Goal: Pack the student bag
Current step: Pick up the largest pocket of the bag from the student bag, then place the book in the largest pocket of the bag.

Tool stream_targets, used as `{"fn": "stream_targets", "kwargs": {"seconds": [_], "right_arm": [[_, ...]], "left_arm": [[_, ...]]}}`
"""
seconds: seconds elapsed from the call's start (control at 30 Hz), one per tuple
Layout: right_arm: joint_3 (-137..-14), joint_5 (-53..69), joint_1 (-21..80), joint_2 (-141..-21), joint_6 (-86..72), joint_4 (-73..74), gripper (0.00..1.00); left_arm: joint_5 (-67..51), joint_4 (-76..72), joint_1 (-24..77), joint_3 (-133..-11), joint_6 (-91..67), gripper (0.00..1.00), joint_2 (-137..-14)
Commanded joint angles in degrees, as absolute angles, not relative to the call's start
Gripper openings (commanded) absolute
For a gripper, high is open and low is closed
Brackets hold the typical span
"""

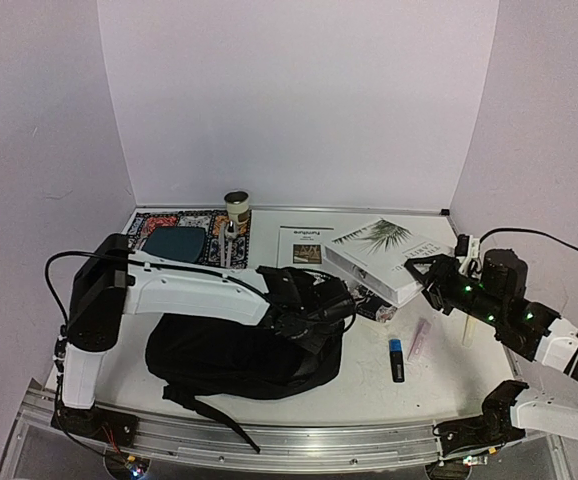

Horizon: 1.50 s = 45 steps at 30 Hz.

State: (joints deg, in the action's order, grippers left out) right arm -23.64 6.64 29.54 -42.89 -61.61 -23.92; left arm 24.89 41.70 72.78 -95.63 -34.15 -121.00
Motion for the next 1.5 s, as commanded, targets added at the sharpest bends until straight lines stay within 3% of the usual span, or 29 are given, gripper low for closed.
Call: {"fn": "stream_targets", "kwargs": {"seconds": [0.0, 0.63, 0.93, 1.47], "right_arm": [[-26.89, 9.58, 29.35, -41.57, -59.41, -25.54, 0.46], [-33.71, 22.49, 29.38, -39.15, -51.58, -14.37, 0.43], [-34.93, 33.66, 31.08, -48.02, -51.78, -18.73, 0.43], [-42.11, 32.53, 43.49, -71.77, -57.11, -34.31, 0.43]], "left_arm": [[23.98, 41.48, 69.72, -93.87, -33.63, 0.00, -110.12], [16.73, 41.59, 57.16, -89.59, -29.74, 0.00, -95.93], [13.68, 41.27, 56.95, -94.45, -26.35, 0.00, -93.63], [6.23, 30.46, 57.13, -84.84, -26.86, 0.00, -82.99]]}}
